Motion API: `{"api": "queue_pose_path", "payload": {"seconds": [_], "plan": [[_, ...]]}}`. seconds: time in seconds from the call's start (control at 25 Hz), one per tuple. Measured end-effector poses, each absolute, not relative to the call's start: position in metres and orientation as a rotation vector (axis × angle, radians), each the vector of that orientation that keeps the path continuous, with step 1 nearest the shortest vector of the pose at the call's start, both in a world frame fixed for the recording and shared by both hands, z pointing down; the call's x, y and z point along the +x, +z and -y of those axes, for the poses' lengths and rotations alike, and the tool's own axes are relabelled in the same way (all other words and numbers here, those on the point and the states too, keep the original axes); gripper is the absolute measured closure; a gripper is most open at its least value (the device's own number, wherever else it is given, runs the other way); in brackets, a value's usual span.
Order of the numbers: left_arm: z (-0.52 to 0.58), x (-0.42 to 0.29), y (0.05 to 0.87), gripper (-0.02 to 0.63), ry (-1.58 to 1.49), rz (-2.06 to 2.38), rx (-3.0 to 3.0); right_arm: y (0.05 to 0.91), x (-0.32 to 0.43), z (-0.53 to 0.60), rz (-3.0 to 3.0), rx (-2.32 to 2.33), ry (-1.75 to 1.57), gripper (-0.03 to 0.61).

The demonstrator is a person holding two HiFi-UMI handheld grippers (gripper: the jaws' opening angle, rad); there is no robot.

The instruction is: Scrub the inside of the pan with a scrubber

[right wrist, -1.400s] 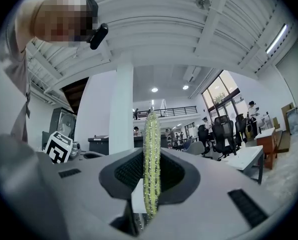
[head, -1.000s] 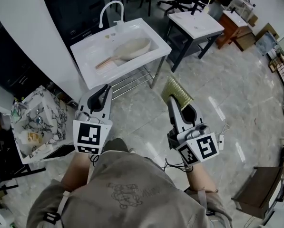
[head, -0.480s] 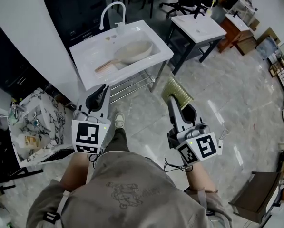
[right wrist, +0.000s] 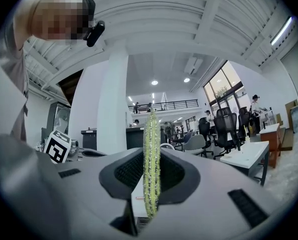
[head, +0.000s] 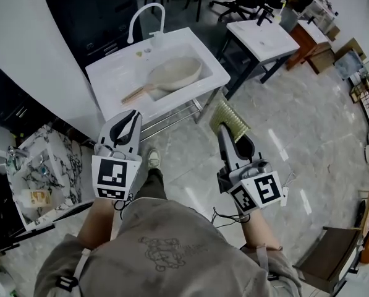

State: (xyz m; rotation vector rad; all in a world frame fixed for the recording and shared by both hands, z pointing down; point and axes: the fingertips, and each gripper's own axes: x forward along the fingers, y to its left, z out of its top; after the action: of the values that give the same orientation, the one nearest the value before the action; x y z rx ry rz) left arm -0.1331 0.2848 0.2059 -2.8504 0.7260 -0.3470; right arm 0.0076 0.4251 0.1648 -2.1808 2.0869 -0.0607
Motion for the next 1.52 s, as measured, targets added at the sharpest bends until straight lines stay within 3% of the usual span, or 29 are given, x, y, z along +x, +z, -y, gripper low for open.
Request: {"api": "queue_pose_path", "payload": {"seconds": [0.96,1.52], "plan": [[-0.062,-0.049,0.264,0.577,-0.582,-0.638,-2.954,0.214,0.105,-0.169,-2.213,-2.267,-0.309,0.506],[0.011,-0.027,0.331,0.567,-0.757,-0.571,-3.047,0.312,0.154,-0.044,-2.467,-2.38,-0.579,0.506]]}}
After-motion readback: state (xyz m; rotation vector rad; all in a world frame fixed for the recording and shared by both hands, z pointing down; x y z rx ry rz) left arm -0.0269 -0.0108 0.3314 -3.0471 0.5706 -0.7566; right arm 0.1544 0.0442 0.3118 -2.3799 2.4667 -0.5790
